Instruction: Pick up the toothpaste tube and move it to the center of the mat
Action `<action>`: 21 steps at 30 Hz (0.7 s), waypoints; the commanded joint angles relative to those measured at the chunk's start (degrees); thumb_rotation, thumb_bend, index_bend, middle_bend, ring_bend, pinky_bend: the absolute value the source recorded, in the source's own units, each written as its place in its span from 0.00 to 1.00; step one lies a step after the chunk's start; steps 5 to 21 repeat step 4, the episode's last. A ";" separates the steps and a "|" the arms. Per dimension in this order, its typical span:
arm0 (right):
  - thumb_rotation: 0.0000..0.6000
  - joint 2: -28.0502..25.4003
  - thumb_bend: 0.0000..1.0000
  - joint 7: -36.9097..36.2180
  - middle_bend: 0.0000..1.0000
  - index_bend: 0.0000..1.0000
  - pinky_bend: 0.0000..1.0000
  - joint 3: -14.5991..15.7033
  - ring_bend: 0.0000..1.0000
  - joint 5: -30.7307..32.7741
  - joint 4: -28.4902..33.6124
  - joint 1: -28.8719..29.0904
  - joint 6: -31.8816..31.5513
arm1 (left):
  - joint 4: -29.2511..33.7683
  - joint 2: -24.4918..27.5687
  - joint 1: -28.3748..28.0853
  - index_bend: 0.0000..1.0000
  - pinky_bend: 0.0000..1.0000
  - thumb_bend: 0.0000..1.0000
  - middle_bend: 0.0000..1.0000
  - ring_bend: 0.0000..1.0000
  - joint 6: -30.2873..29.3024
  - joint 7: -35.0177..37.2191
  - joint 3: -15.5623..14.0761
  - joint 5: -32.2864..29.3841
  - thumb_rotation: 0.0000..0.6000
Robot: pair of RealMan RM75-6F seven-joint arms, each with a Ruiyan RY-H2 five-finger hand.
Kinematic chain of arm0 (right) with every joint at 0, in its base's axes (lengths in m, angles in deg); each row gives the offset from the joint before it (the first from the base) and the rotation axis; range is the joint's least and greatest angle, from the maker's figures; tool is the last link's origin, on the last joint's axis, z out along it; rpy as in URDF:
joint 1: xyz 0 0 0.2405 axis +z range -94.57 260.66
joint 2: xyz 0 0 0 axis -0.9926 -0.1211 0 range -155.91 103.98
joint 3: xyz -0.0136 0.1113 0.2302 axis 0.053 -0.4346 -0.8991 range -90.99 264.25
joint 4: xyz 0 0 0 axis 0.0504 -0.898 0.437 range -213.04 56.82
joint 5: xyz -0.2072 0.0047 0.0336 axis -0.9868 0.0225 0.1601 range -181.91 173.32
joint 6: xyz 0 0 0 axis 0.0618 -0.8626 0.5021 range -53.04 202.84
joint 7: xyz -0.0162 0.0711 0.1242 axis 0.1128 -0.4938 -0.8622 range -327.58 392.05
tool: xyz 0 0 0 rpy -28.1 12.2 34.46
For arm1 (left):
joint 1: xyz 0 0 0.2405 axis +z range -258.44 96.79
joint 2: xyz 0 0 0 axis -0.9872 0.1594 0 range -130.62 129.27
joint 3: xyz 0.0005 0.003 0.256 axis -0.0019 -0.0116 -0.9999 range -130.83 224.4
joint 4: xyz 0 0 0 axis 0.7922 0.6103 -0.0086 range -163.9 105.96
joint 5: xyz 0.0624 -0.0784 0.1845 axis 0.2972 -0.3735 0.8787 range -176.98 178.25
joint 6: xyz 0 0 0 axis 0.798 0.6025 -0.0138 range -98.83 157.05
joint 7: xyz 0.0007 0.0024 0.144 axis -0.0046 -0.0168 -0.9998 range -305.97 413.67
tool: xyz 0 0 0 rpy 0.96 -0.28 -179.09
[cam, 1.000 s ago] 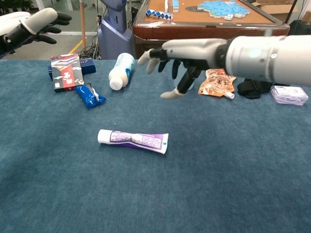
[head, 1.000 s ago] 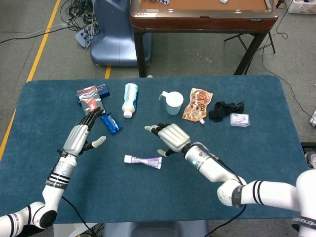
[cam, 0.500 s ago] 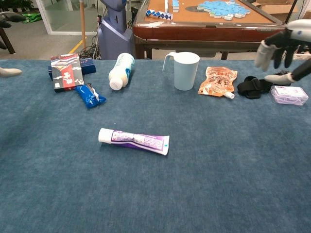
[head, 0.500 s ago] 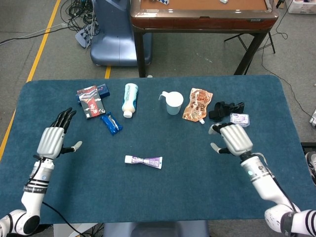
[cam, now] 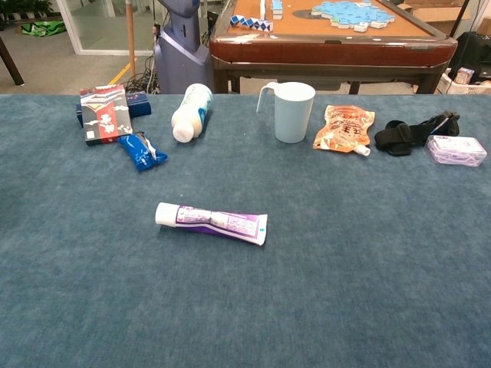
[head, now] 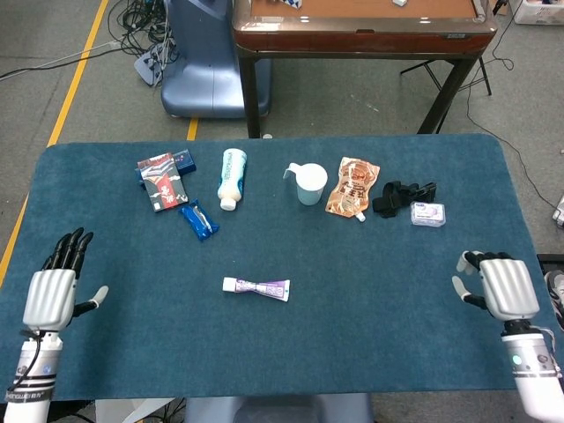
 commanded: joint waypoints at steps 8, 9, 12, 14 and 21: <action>1.00 -0.46 0.40 -2.78 0.58 0.56 0.44 -0.04 0.54 -1.66 -1.09 -3.19 -1.28 | 2.60 0.84 2.40 0.00 0.22 0.20 0.03 0.03 -1.41 -1.93 -1.42 1.34 1.00; 1.00 -0.46 0.40 -2.78 0.58 0.56 0.44 -0.04 0.54 -1.66 -1.09 -3.19 -1.28 | 2.60 0.84 2.40 0.00 0.22 0.20 0.03 0.03 -1.41 -1.93 -1.42 1.34 1.00; 1.00 -0.46 0.40 -2.78 0.58 0.56 0.44 -0.04 0.54 -1.66 -1.09 -3.19 -1.28 | 2.60 0.84 2.40 0.00 0.22 0.20 0.03 0.03 -1.41 -1.93 -1.42 1.34 1.00; 1.00 -0.46 0.40 -2.78 0.58 0.56 0.44 -0.04 0.54 -1.66 -1.09 -3.19 -1.28 | 2.60 0.84 2.40 0.00 0.22 0.20 0.03 0.03 -1.41 -1.93 -1.42 1.34 1.00; 1.00 -0.46 0.40 -2.78 0.58 0.56 0.44 -0.04 0.54 -1.66 -1.09 -3.19 -1.28 | 2.60 0.84 2.40 0.00 0.22 0.20 0.03 0.03 -1.41 -1.93 -1.42 1.34 1.00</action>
